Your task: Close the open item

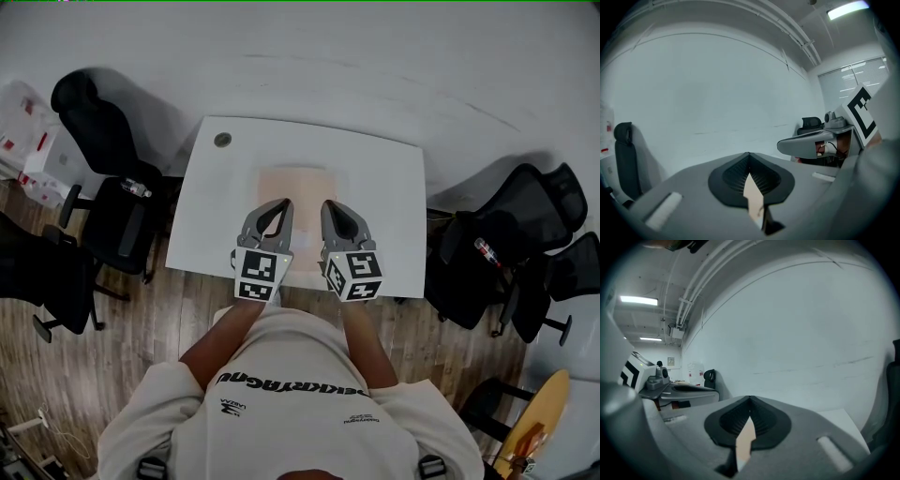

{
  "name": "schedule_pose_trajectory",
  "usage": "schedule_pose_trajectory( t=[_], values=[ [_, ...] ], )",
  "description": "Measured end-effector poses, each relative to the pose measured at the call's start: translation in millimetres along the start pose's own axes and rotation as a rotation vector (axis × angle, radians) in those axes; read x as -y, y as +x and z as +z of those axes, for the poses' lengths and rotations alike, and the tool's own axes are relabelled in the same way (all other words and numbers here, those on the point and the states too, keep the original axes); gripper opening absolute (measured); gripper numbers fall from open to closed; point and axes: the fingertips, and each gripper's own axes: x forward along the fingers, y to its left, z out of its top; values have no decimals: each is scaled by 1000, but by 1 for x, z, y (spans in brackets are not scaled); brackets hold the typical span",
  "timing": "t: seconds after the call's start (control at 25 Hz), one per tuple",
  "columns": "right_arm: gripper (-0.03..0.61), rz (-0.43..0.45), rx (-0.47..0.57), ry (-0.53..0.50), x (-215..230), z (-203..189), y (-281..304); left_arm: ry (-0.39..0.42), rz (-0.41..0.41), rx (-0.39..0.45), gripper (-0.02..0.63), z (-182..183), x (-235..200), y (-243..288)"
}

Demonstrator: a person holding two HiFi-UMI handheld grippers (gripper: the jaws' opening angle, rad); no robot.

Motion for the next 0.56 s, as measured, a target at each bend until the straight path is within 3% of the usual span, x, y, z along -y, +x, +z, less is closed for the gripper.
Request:
schedule_pose_trajectory(
  t=[0.56],
  values=[
    [-2,-10,33,-14,-1,7,-6,-14,-2,38,-2,9,2,-3]
  ],
)
